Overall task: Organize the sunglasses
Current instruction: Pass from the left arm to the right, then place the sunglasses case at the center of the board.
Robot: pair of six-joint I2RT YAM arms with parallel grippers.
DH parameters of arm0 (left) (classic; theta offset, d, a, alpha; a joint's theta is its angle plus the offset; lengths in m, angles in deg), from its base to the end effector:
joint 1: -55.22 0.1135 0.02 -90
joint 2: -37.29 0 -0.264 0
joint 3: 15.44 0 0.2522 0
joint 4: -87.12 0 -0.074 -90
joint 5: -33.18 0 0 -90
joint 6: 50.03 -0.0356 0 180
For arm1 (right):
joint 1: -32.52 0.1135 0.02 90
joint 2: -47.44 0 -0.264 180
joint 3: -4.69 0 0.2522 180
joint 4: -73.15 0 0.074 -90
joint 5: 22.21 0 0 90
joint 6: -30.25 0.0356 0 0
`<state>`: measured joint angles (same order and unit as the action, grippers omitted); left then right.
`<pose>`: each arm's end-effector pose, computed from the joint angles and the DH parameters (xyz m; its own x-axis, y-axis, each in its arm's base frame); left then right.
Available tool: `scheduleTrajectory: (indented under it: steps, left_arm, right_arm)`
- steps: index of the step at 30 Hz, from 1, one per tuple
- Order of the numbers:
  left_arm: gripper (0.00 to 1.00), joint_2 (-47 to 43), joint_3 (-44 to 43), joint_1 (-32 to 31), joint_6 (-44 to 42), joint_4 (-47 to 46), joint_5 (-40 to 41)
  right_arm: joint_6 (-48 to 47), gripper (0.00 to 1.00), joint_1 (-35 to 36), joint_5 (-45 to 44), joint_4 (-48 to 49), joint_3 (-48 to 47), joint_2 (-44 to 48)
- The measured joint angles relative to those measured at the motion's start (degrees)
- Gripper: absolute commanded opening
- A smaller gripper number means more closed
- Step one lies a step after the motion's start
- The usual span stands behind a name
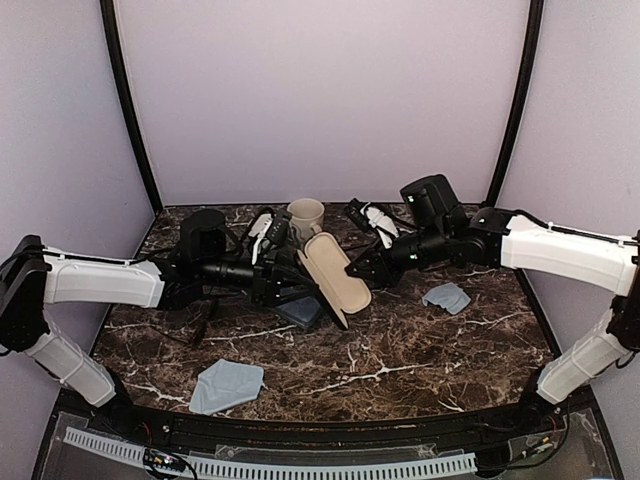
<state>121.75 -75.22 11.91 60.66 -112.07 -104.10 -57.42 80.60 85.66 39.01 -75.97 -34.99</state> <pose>0.2159 -0.2395 0.2616 -0.4176 0.0642 -0.9064 0.9086 0.0157 -0.4174 0.2088 0.2489 0.3041 -0.4271 -0.4177 -0.8020 -0.8576 0.4683 0.2128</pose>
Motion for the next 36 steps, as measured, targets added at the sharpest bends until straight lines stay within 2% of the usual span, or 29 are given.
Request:
scheduleTrajectory:
  steps: [4,8,13,24,27,36]
  left_arm:
    - [0.52,1.3,0.0,0.0,1.8,-2.1,0.1]
    - [0.77,1.9,0.0,-0.1,3.2,-3.2,0.3]
    - [0.98,1.9,0.0,-0.2,3.7,-3.7,1.4]
    - [0.99,1.7,1.6,-0.1,3.7,-3.2,5.7]
    - [0.99,0.2,3.0,-0.1,2.4,-0.4,11.2]
    - [0.99,-7.7,2.5,1.4,0.8,13.7,38.2]
  right_arm:
    - [-0.2,0.00,0.2,-1.9,-1.5,-0.6,-0.1]
    - [-0.4,0.00,0.3,-3.7,-2.9,-1.3,-0.4]
    - [-0.4,0.00,0.3,-6.4,-5.7,-1.6,-0.5]
    - [-0.8,0.00,0.4,-13.9,-11.6,-1.2,-0.5]
    - [-1.0,0.00,1.3,-18.6,-13.7,-0.4,-0.6]
    - [-1.3,0.00,8.4,-36.2,-17.3,0.1,-7.8]
